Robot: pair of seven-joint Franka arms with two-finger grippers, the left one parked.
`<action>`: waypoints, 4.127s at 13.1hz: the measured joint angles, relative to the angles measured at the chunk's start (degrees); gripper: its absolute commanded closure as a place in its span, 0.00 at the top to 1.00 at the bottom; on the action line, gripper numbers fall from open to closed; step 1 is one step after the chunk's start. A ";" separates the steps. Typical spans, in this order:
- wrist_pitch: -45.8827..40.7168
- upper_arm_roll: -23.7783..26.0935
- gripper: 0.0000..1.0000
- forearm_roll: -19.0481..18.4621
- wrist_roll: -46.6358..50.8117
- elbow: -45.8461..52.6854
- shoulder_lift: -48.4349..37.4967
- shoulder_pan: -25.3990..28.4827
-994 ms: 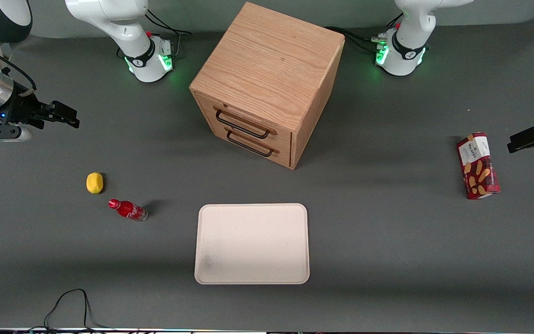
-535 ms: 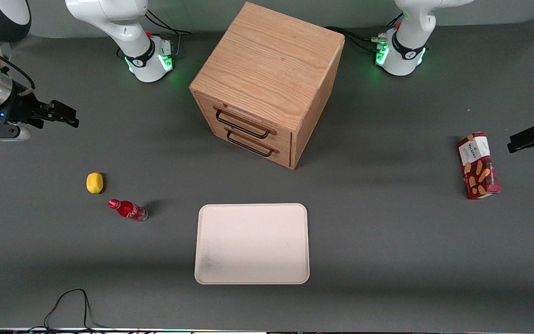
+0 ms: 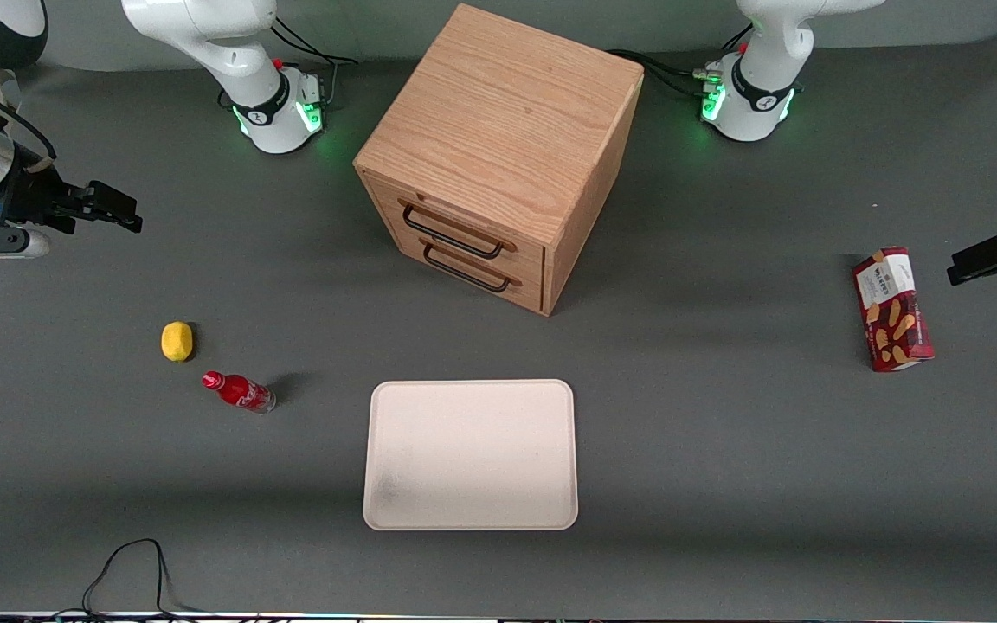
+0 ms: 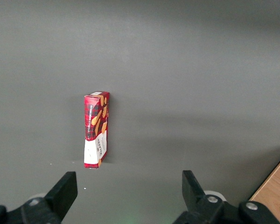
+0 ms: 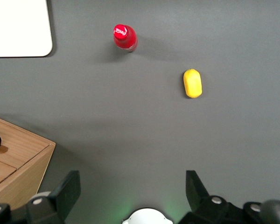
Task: Place coke bottle on tray
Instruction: 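Move the open right gripper down over the red Coca-Cola bottle, then close the right gripper around the red bottle's cap end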
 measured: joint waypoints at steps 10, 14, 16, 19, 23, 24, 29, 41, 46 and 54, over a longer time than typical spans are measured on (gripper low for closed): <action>-4.02 0.00 1.00 0.26 0.00 17.31 14.51 -0.44; -4.15 0.33 1.00 0.31 0.00 26.43 25.24 -0.46; -4.03 0.66 1.00 0.41 0.00 29.51 29.38 -0.45; -1.89 0.92 1.00 1.38 -0.01 29.23 31.32 -0.37; 6.48 1.05 0.99 1.62 -0.01 21.47 29.70 0.27; 9.02 1.05 0.99 1.62 -0.02 18.94 29.07 0.33; 23.18 1.05 0.99 1.62 -0.05 7.64 28.16 0.76; 35.59 1.03 0.85 1.56 -2.27 -0.44 29.78 1.49; 36.12 1.02 0.12 1.56 -2.31 -0.43 30.15 1.49; 36.17 0.99 0.00 1.52 -2.31 0.08 30.12 1.47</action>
